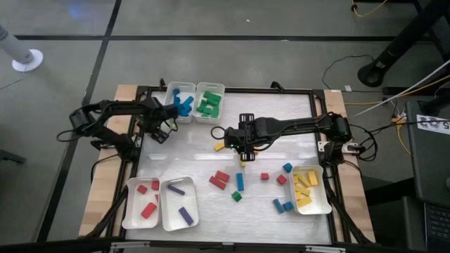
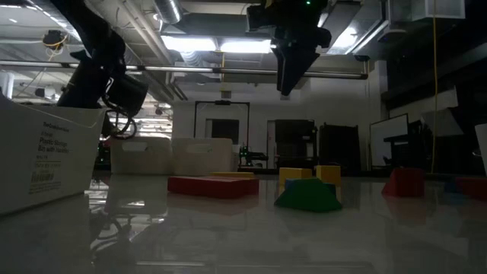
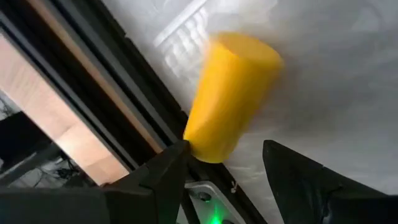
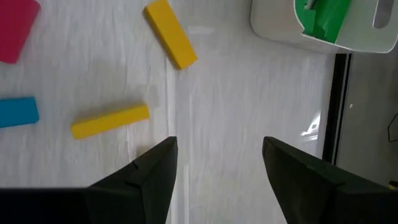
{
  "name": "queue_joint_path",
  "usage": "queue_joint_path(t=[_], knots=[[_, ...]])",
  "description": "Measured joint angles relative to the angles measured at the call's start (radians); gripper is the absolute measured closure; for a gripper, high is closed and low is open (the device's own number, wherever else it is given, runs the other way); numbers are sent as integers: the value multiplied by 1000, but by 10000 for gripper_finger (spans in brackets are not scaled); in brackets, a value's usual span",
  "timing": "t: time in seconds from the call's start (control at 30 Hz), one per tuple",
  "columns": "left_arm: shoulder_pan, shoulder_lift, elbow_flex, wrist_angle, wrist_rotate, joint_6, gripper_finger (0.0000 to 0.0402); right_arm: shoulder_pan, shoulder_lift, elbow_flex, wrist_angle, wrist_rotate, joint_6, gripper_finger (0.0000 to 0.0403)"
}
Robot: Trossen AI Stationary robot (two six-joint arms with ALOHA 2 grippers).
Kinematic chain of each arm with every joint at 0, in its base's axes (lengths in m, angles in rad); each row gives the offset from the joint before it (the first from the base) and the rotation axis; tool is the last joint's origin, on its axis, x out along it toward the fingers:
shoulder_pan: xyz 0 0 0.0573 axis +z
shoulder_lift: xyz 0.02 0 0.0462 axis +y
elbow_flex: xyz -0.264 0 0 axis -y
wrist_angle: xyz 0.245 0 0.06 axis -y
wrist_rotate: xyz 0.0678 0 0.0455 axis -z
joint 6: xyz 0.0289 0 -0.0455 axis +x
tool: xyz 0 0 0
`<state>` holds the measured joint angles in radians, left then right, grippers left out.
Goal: Sort blocks
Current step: Put the yellow block into the bottom right white bin
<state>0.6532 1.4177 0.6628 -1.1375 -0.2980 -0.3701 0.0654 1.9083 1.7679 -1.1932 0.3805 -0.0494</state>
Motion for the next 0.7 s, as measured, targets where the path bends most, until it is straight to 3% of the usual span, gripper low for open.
queue_joint_path(t=[0.2,0.43,0.57,0.7], knots=[[25,23,0,92,79,34,204,1,0,0,-15,0,0,169],[23,23,-2,194,90,30,204,1,0,0,-15,0,0,169],[24,22,2,143,101,-65,204,1,0,0,-15,0,0,169],[9,23,0,19,124,-63,204,0,0,0,-14,0,-1,169]])
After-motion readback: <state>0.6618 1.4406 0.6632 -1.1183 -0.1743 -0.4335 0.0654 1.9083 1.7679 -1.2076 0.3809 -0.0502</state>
